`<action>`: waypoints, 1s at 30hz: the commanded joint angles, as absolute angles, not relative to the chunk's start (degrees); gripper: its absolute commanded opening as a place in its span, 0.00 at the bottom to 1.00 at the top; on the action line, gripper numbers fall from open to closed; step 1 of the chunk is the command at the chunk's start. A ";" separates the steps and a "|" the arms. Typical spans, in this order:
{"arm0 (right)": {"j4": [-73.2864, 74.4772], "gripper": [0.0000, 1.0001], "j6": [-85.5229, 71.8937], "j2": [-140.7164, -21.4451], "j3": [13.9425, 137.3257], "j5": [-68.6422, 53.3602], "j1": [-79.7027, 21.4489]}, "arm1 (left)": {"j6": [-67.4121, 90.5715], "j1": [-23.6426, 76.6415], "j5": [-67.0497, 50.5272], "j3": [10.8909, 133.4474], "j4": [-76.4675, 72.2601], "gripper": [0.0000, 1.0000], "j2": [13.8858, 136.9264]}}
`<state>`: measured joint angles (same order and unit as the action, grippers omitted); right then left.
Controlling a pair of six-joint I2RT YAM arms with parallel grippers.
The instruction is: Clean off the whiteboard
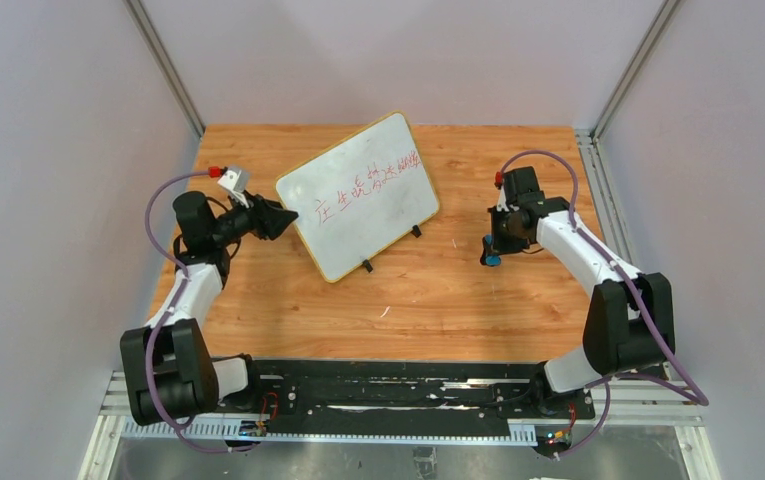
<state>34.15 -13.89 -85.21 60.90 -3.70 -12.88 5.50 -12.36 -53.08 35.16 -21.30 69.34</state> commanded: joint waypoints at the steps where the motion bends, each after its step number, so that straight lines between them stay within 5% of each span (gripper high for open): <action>1: 35.07 0.01 -13.10 -85.34 62.68 -2.37 -13.82 | 6.47 -11.67 -52.30 37.77 -24.57 0.56 70.83; 23: 35.19 0.01 -12.57 -85.83 62.64 -1.71 -13.86 | 11.44 -9.67 -53.04 38.03 -30.81 0.50 74.60; 30: 32.31 0.01 -12.22 -85.50 62.81 -2.50 -13.80 | 11.65 -9.41 -52.92 37.98 -31.20 0.40 75.12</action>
<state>34.02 -13.19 -85.65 61.32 -2.81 -12.88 11.22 -9.78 -52.38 36.77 -28.86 74.41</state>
